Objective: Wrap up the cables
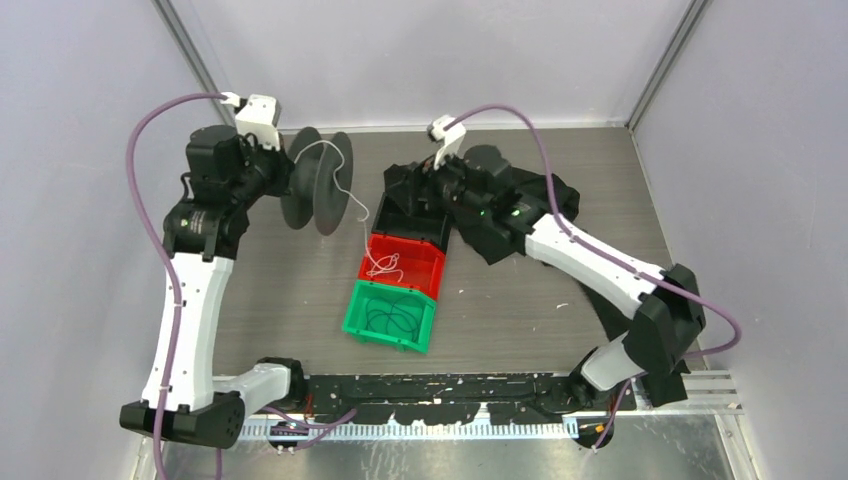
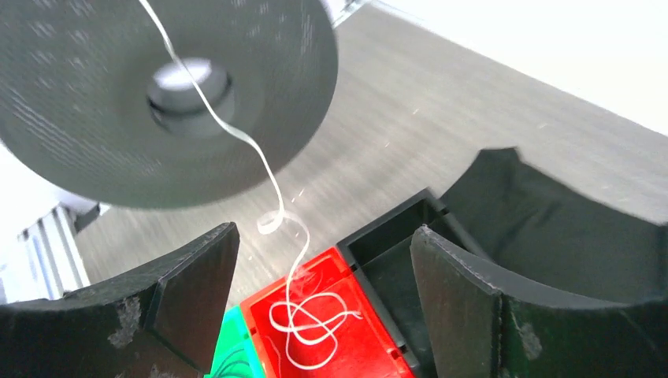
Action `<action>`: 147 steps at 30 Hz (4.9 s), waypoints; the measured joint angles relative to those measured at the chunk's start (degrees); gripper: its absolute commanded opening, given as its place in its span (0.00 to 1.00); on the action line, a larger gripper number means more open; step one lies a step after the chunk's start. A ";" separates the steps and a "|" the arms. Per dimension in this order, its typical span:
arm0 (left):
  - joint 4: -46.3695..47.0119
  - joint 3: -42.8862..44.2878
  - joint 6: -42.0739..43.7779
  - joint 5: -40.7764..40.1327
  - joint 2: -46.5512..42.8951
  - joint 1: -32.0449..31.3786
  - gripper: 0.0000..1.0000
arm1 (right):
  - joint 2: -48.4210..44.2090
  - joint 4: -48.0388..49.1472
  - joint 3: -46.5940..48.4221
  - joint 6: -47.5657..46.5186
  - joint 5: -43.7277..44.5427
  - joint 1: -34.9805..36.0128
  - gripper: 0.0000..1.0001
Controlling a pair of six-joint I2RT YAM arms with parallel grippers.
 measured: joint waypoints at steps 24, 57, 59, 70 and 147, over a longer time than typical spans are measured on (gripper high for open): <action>-9.22 12.87 -6.10 1.40 0.15 0.00 0.00 | 23.85 29.18 -6.73 7.87 -18.84 4.17 0.70; -10.03 14.60 -7.04 -6.43 -1.38 0.00 0.00 | -5.29 18.95 -2.40 -1.36 -10.19 2.10 0.00; -10.05 14.60 -7.04 -6.51 -1.38 0.00 0.00 | -1.44 16.55 -2.47 -1.33 -10.78 2.10 0.01; -10.67 20.65 -8.22 -5.84 -0.39 0.00 0.00 | 11.39 2.56 -5.31 2.86 -11.76 2.10 0.23; -1.97 30.45 -16.59 7.98 1.68 0.00 0.00 | 18.78 -1.62 -3.63 20.00 -20.31 7.30 0.69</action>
